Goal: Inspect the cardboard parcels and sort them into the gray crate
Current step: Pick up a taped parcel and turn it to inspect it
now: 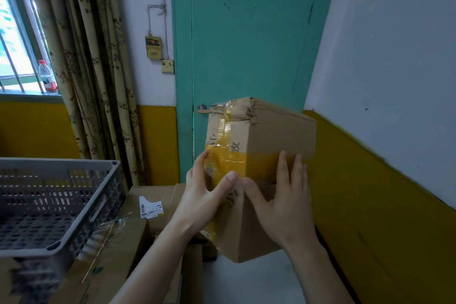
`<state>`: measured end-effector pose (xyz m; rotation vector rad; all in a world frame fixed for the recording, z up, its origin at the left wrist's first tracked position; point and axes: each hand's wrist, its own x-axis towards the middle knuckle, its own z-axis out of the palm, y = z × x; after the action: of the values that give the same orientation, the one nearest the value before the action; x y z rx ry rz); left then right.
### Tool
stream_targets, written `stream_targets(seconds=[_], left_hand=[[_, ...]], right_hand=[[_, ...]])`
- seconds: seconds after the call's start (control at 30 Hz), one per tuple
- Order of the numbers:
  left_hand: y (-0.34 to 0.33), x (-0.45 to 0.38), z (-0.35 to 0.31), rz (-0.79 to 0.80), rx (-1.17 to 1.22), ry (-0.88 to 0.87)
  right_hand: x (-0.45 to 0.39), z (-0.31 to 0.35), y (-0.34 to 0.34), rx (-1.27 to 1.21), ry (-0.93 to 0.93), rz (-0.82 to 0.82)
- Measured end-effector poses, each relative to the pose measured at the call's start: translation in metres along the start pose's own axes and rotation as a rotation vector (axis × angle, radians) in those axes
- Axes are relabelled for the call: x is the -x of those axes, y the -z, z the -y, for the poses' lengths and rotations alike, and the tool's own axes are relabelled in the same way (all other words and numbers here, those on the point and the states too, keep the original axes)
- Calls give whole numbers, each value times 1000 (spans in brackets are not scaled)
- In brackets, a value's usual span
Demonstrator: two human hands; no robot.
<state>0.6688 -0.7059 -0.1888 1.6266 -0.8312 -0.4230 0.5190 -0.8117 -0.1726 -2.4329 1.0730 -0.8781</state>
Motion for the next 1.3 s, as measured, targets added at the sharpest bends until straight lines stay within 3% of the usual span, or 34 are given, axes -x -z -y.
stream_targets(seconds=[0.13, 0.27, 0.53, 0.7, 0.8, 1.03, 1.3], left_hand=[[5, -2, -1, -58, -2, 4], [10, -5, 0, -106, -18, -46], [14, -8, -9, -62, 205, 26], [14, -11, -8, -80, 139, 10], [12, -7, -12, -32, 106, -40], [11, 3, -16, 31, 38, -97], [10, 9, -21, 59, 39, -100]], right_hand=[[-1, -3, 0, -159, -53, 81], [-4, -5, -1, -332, 7, 88], [1, -5, -2, -513, 80, 93], [-2, -1, 1, -592, 89, 124], [-4, 7, 8, -618, -18, 125], [-20, 23, 24, -537, -221, -49], [-26, 25, 21, -694, -361, -15]])
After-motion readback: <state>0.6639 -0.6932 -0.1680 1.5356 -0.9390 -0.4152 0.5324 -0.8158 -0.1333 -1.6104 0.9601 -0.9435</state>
